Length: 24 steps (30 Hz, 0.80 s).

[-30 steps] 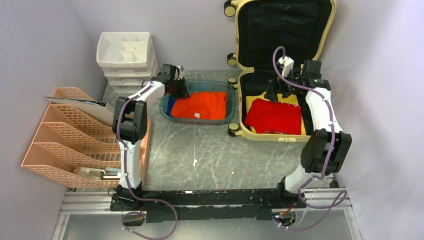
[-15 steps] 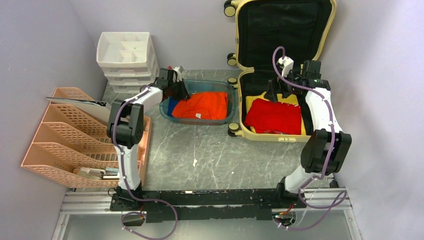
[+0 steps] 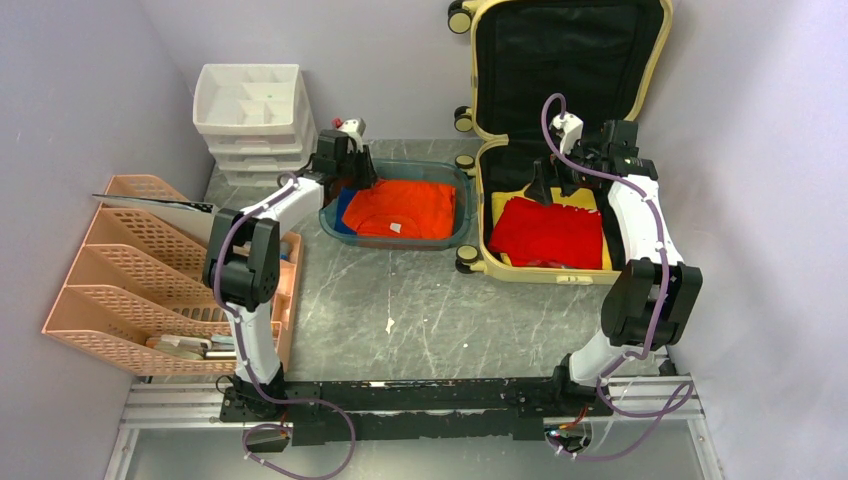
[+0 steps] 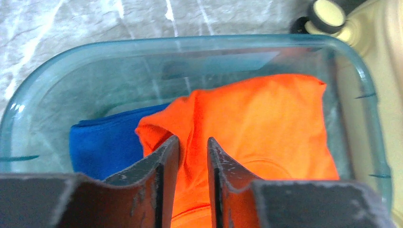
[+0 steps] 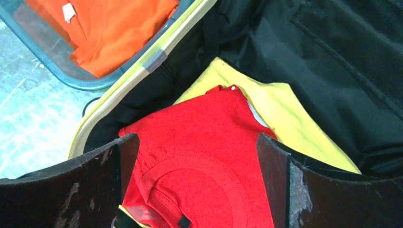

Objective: Open, take out, and arrange the luggage
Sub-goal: Place the clothes in the bin.

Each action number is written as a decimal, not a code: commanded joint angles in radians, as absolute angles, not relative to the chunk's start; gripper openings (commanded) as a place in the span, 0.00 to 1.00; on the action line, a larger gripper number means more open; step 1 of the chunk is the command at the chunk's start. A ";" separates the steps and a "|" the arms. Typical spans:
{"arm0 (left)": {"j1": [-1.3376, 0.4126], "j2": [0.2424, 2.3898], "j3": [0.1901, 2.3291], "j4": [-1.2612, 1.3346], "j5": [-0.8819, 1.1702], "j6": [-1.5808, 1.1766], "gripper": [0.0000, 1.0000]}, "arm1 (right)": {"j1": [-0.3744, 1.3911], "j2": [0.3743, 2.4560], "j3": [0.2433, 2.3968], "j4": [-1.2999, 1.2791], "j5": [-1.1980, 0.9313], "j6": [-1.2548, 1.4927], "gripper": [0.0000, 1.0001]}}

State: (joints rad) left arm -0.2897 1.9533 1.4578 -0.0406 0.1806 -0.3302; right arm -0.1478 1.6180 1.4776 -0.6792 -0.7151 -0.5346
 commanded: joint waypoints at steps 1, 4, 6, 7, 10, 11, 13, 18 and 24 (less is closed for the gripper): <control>-0.298 1.927 1.455 -0.058 0.056 -0.281 0.39 | -0.146 1.578 1.482 -0.652 -0.725 -0.545 1.00; -0.297 1.931 1.474 -0.138 0.070 -0.306 0.55 | -0.146 1.580 1.483 -0.652 -0.724 -0.545 1.00; -0.297 1.918 1.481 -0.169 0.057 -0.310 0.70 | -0.146 1.580 1.483 -0.652 -0.727 -0.545 1.00; -0.297 1.905 1.478 -0.167 0.045 -0.307 0.77 | -0.146 1.580 1.482 -0.652 -0.728 -0.545 1.00; -0.296 1.845 1.462 -0.129 0.003 -0.250 0.96 | -0.146 1.581 1.482 -0.653 -0.728 -0.548 1.00; -0.296 1.834 1.472 -0.130 0.005 -0.213 0.96 | -0.144 1.581 1.482 -0.652 -0.728 -0.550 1.00; -0.296 1.819 1.485 -0.133 0.082 -0.108 0.96 | -0.144 1.583 1.483 -0.656 -0.730 -0.551 1.00; -0.297 1.773 1.457 -0.168 0.397 0.294 0.96 | -0.141 1.583 1.480 -0.656 -0.732 -0.556 1.00; -0.298 1.725 1.452 -0.369 0.399 0.843 0.96 | -0.106 1.586 1.507 -0.719 -0.751 -0.628 1.00</control>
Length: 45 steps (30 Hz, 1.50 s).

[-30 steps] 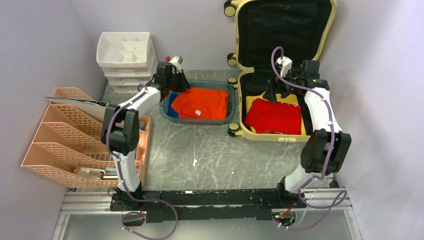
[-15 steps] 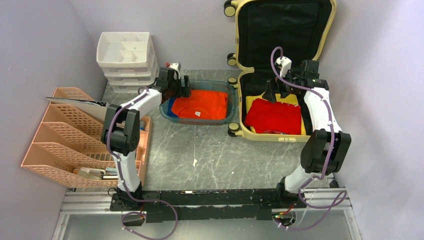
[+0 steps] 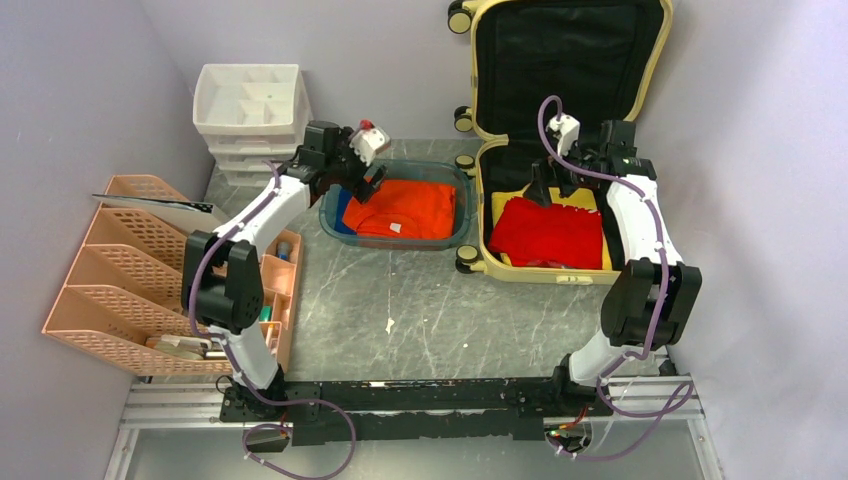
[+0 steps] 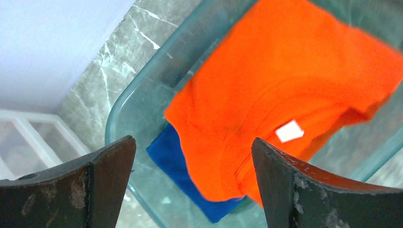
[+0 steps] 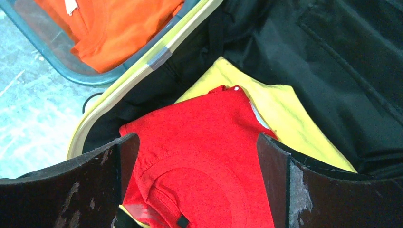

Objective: Open, take out, and arrange the luggage
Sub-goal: Place the clothes in the bin.

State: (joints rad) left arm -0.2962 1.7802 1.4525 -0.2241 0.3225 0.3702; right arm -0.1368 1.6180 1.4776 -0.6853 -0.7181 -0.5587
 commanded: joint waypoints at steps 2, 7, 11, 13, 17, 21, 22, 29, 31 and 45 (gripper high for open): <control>-0.298 1.713 1.420 -0.402 0.364 0.998 0.96 | -0.064 1.580 1.513 -0.724 -0.726 -0.663 1.00; -0.291 1.738 1.368 -0.429 0.268 1.313 0.93 | 0.100 1.563 1.501 -0.711 -0.620 -0.698 1.00; -0.274 1.778 1.399 -0.486 0.324 1.453 0.91 | 0.132 1.577 1.499 -0.711 -0.617 -0.689 1.00; -0.273 1.793 1.406 -0.511 0.353 1.521 0.91 | 0.132 1.578 1.493 -0.709 -0.603 -0.688 1.00; -0.272 1.838 1.433 -0.623 0.426 1.708 0.84 | 0.132 1.568 1.472 -0.699 -0.600 -0.689 1.00; -0.273 1.870 1.428 -0.662 0.443 1.772 0.81 | 0.132 1.565 1.463 -0.696 -0.590 -0.691 1.00; -0.273 1.880 1.428 -0.674 0.439 1.784 0.79 | 0.132 1.564 1.459 -0.692 -0.588 -0.690 1.00; -0.288 1.901 1.378 -0.672 0.365 1.825 0.59 | 0.132 1.576 1.456 -0.691 -0.589 -0.692 1.00; -0.297 1.909 1.366 -0.681 0.341 1.838 0.55 | 0.132 1.577 1.456 -0.692 -0.590 -0.692 1.00; -0.329 2.076 1.562 -0.813 0.284 1.834 0.52 | 0.132 1.565 1.437 -0.679 -0.569 -0.697 1.00</control>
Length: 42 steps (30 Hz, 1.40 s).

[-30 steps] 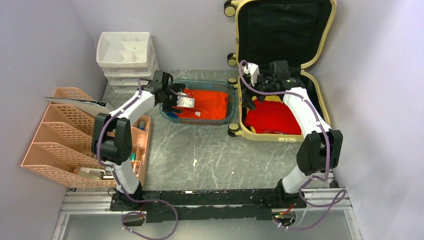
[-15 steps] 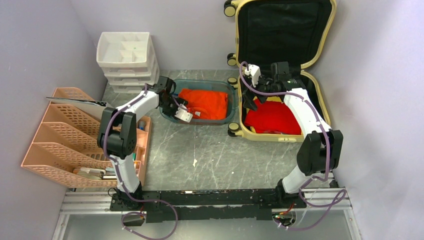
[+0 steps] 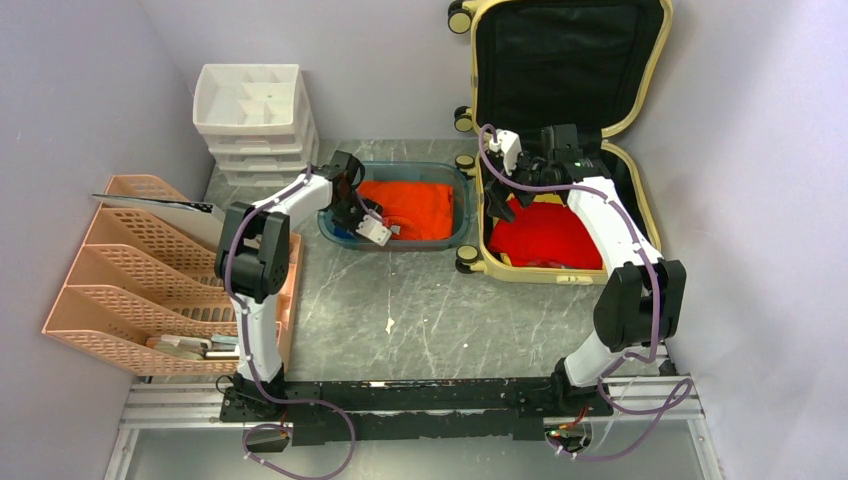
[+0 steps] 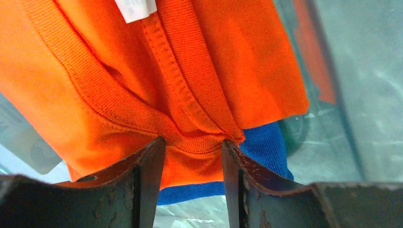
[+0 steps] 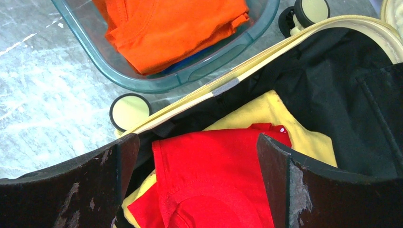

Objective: Open, take out, and arrange the luggage
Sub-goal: Place the clothes in the bin.

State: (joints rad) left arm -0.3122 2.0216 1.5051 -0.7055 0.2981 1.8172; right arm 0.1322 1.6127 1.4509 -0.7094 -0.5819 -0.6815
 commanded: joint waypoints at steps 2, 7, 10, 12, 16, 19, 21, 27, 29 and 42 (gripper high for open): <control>-0.330 2.087 1.585 -0.821 0.293 1.821 0.48 | 0.132 1.563 1.432 -0.676 -0.564 -0.698 1.00; -0.331 2.087 1.636 -0.875 0.341 1.808 0.33 | 0.132 1.574 1.438 -0.676 -0.562 -0.697 1.00; -0.331 2.082 1.657 -0.904 0.374 1.793 0.05 | 0.132 1.579 1.443 -0.676 -0.564 -0.696 1.00; -0.331 2.083 1.678 -0.929 0.387 1.786 0.05 | 0.132 1.582 1.445 -0.676 -0.564 -0.696 1.00; -0.330 2.100 1.758 -1.016 0.446 1.768 0.05 | 0.132 1.586 1.445 -0.674 -0.559 -0.696 1.00; -0.328 2.123 1.845 -1.101 0.496 1.754 0.05 | 0.132 1.590 1.448 -0.676 -0.559 -0.695 1.00; -0.327 2.143 1.893 -1.156 0.525 1.744 0.05 | 0.132 1.588 1.448 -0.676 -0.560 -0.695 1.00; -0.312 2.205 2.031 -1.309 0.590 1.740 0.05 | 0.133 1.579 1.441 -0.669 -0.558 -0.695 1.00; -0.311 2.219 2.047 -1.365 0.586 1.765 0.05 | 0.132 1.578 1.440 -0.669 -0.557 -0.695 1.00; -0.310 2.233 1.976 -1.405 0.628 1.754 0.18 | 0.132 1.591 1.447 -0.669 -0.553 -0.692 1.00</control>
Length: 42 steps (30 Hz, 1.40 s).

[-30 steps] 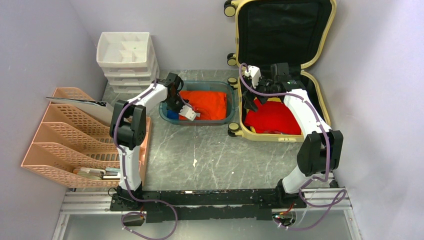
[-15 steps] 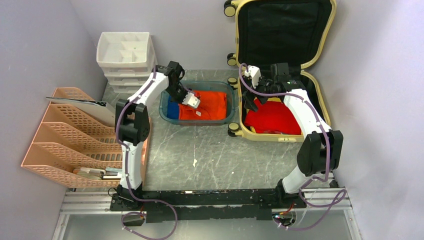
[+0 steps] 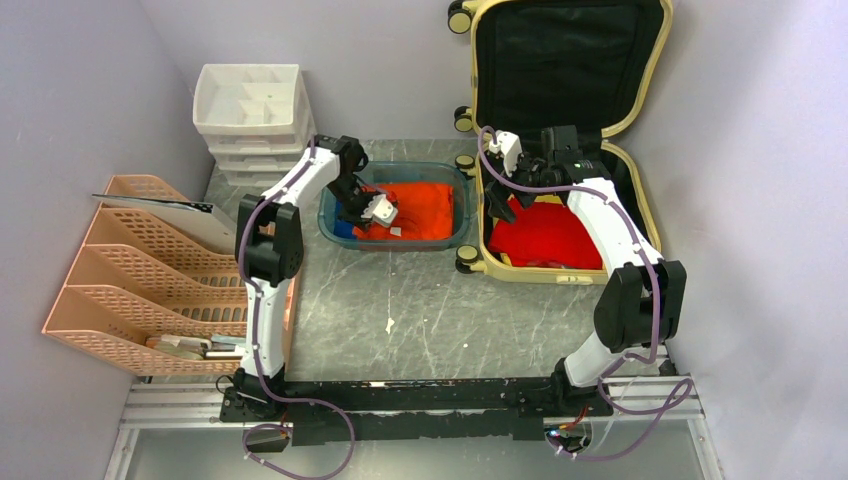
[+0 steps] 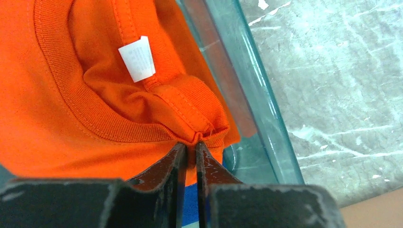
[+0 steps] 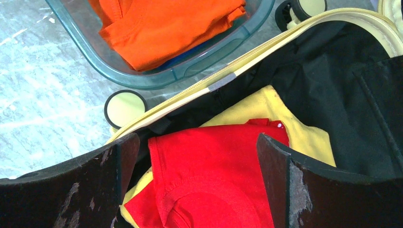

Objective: Open, take out, and arrange the luggage
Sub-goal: Place the clothes in the bin.

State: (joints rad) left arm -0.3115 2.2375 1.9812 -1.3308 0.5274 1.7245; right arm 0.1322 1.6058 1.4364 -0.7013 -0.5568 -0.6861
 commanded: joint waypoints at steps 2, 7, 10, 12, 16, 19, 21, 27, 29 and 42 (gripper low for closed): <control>-0.309 2.231 1.979 -1.404 0.635 1.746 0.23 | 0.132 1.590 1.447 -0.669 -0.552 -0.692 1.00; -0.273 2.232 2.071 -1.405 0.715 1.677 0.63 | 0.132 1.595 1.445 -0.668 -0.547 -0.695 1.00; -0.255 2.198 2.067 -1.405 0.759 1.681 0.97 | 0.132 1.596 1.446 -0.666 -0.547 -0.695 1.00; -0.254 2.183 2.068 -1.404 0.769 1.664 0.97 | 0.132 1.598 1.450 -0.669 -0.550 -0.696 1.00; -0.222 2.199 2.149 -1.257 0.841 1.355 0.97 | 0.133 1.597 1.456 -0.676 -0.568 -0.700 1.00; -0.197 2.183 2.115 -0.996 0.830 1.022 0.97 | 0.145 1.602 1.480 -0.723 -0.624 -0.751 1.00; -0.186 2.142 2.019 -0.811 0.804 0.856 0.97 | 0.173 1.619 1.506 -0.765 -0.634 -0.791 0.98; -0.184 2.074 1.812 -0.479 0.605 0.516 0.97 | 0.281 1.710 1.610 -0.856 -0.663 -0.920 0.83; -0.184 2.073 1.787 -0.450 0.555 0.448 0.97 | 0.316 1.761 1.676 -0.869 -0.656 -0.931 0.77; -0.176 2.108 1.761 -0.465 0.610 0.175 0.97 | 0.421 2.199 2.110 -1.227 -0.673 -1.141 0.55</control>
